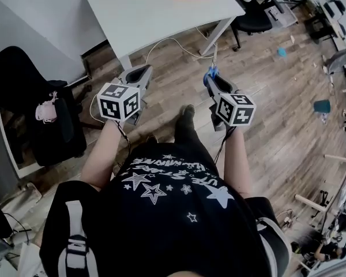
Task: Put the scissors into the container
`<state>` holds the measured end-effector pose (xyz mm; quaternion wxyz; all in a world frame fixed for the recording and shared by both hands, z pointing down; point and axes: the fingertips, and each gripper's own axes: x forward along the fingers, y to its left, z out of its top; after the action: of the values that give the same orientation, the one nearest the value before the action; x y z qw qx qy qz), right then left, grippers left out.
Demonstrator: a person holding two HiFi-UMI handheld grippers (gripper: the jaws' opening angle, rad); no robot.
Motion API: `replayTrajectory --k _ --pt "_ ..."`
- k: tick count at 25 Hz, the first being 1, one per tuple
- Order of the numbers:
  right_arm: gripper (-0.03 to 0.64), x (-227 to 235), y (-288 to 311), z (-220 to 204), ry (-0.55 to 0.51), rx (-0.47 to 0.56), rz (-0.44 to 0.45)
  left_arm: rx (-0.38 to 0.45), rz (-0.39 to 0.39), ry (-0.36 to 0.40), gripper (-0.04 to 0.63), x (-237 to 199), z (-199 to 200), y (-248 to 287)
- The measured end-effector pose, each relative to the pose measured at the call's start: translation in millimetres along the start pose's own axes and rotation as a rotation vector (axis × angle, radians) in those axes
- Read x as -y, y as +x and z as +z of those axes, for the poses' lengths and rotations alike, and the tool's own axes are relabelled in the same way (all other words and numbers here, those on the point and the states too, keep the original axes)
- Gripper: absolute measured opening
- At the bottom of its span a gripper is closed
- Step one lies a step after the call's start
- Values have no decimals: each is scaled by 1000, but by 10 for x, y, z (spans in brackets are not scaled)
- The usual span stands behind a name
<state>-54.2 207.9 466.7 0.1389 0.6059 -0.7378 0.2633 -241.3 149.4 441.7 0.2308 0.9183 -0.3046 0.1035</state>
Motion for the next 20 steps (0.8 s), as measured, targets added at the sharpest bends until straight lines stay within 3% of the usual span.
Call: replayTrajectory --k 10,20 --pt "101 1051 758 640 -24 -21 100 15 111 1 18 -148 501 1122" --pt "101 2331 1144 1389 -29 -14 167 19 169 10 18 109 1067 2451"
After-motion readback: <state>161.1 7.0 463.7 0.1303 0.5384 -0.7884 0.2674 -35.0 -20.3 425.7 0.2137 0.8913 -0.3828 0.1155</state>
